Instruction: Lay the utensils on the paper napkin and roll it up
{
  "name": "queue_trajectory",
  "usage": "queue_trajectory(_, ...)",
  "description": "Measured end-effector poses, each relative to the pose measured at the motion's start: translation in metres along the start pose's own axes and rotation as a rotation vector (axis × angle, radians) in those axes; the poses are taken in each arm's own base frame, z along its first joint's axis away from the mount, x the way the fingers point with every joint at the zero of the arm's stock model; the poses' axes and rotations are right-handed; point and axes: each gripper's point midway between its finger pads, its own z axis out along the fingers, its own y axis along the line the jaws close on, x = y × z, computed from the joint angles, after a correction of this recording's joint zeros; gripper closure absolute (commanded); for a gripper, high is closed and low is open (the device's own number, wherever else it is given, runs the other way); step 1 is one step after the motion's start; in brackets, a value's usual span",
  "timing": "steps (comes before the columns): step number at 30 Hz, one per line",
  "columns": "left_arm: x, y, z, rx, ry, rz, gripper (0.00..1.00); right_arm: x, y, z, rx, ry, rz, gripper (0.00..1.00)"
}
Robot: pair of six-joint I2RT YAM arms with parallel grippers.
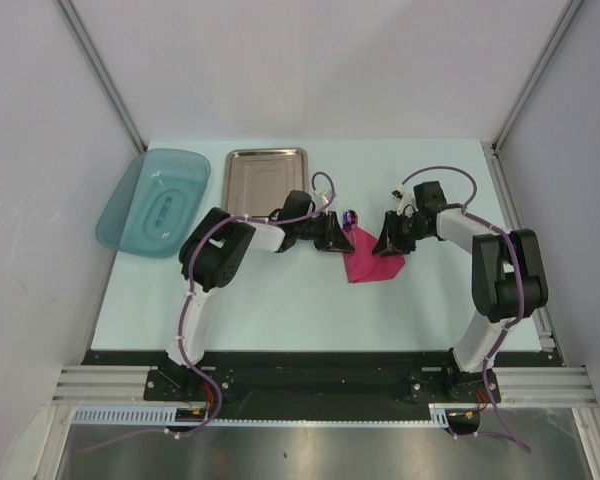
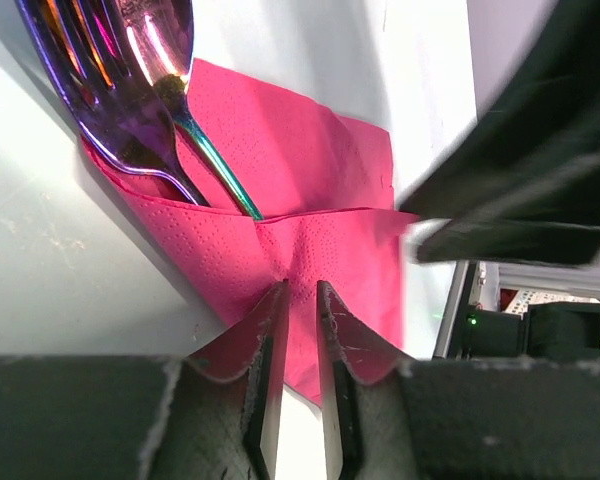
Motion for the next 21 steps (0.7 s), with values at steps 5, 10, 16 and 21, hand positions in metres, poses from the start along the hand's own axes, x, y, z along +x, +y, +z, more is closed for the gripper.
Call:
queue_trajectory(5,0.001,0.000,0.001,-0.007,0.007,0.006,0.77,-0.011,0.035,-0.018,-0.071,-0.060,-0.059,0.69)
queue_trajectory(10,0.001,0.001,0.001,-0.008,0.010,0.015,0.77,-0.003,0.070,-0.015,-0.137,-0.052,-0.127,0.71)
queue_trajectory(16,0.001,0.001,0.001,-0.011,0.014,0.015,0.77,0.019,0.081,0.000,-0.163,0.008,-0.143,0.75)
queue_trajectory(21,0.001,0.000,0.001,-0.012,0.015,0.018,0.78,0.034,0.062,0.021,-0.149,0.070,-0.083,0.77)
